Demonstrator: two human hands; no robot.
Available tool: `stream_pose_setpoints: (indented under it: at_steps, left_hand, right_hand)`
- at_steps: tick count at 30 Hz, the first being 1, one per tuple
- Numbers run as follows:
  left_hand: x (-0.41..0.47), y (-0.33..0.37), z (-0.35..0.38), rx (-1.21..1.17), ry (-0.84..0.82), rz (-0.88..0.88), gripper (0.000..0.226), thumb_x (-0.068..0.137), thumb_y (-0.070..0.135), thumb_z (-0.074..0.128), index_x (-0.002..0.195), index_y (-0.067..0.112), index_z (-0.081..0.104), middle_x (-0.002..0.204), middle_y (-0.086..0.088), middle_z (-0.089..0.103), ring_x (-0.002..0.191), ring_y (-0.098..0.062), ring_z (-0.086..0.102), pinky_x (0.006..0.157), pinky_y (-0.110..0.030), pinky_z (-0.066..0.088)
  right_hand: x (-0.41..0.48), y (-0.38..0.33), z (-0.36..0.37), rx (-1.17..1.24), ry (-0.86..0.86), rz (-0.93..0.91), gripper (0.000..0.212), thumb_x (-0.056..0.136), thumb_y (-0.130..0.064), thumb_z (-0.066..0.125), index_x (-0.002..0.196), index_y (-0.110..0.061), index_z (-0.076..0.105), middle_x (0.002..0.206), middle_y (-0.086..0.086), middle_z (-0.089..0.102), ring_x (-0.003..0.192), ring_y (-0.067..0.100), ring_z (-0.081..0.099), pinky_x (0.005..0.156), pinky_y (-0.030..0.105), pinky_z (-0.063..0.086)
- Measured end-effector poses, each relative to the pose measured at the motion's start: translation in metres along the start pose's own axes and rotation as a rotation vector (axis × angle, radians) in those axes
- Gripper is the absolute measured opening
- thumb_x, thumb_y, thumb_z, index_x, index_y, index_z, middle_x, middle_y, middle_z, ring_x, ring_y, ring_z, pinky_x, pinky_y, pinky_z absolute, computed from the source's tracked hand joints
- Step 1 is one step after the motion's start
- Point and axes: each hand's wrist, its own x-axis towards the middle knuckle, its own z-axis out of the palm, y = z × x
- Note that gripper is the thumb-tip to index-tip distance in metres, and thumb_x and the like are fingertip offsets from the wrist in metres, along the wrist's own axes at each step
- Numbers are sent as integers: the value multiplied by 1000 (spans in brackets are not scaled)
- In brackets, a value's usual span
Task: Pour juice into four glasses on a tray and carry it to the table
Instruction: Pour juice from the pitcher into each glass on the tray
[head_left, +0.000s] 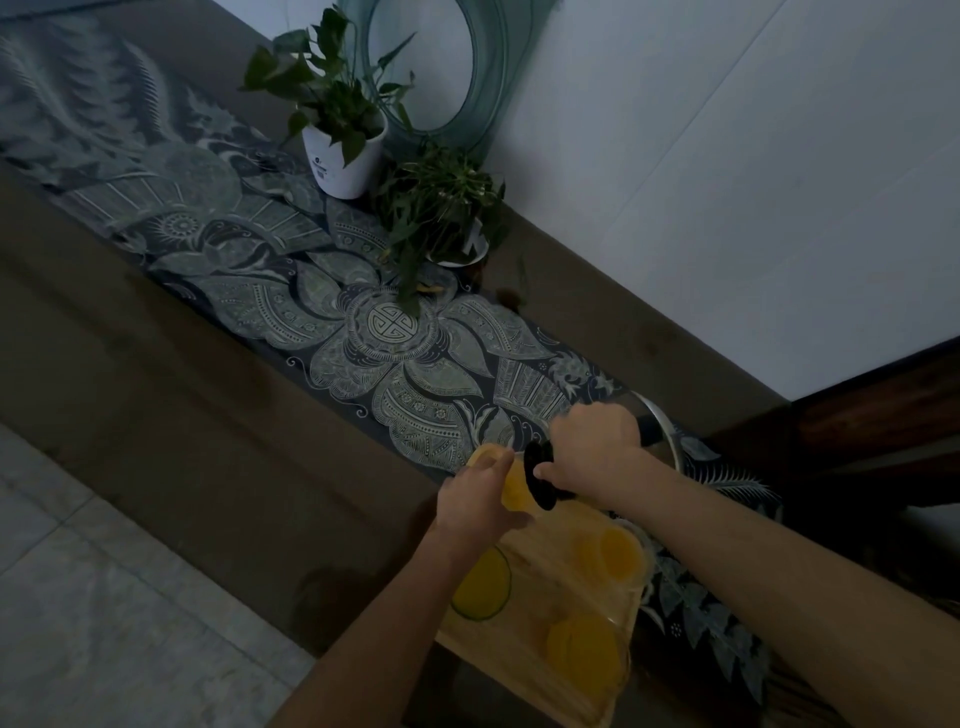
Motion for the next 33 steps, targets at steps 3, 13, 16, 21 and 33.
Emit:
stream_pose_setpoints:
  at_steps: [3,13,16,21,33]
  left_hand:
    - [1,1,0,5,-9,-2,95,70,55,82,148,29,35,139,0,57,118,-30,60,90,-53,53]
    - [3,0,-1,18,-41,-18,99,72,55,81,153,27,30,145,-2,53,123,-30,57,95,-53,51]
    - [2,0,0,8,-43,-19,98,72,54,81,152,27,31,143,-2,53,123,-31,57,95,-54,51]
    - [2,0,-2,13,-40,-21,97,72,55,81,151,29,32,141,-1,54,120,-31,59,91,-52,52]
    - [1,-1,-1,-3,-40,-11,94,71,52,80,149,30,31,135,-2,58,116,-31,61,88,-52,54]
  right_hand:
    - [-1,-3,0,6,-11,11,46,93,-61,56,108,-18,63,76,2,48,75,21,54,63,33,43]
    - [0,-6,-3,-13,-18,22,45,94,-59,56,112,-19,63,84,3,54,77,22,56,63,34,42]
    - [0,-7,-4,-10,-16,24,45,94,-59,55,113,-19,63,87,3,53,78,22,54,64,34,42]
    - [-1,-10,-6,-16,-28,26,43,94,-58,56,112,-19,63,85,3,53,77,21,54,65,34,43]
    - [-1,-9,-11,-29,-55,27,40,95,-55,54,109,-19,64,76,2,48,76,20,56,62,33,41]
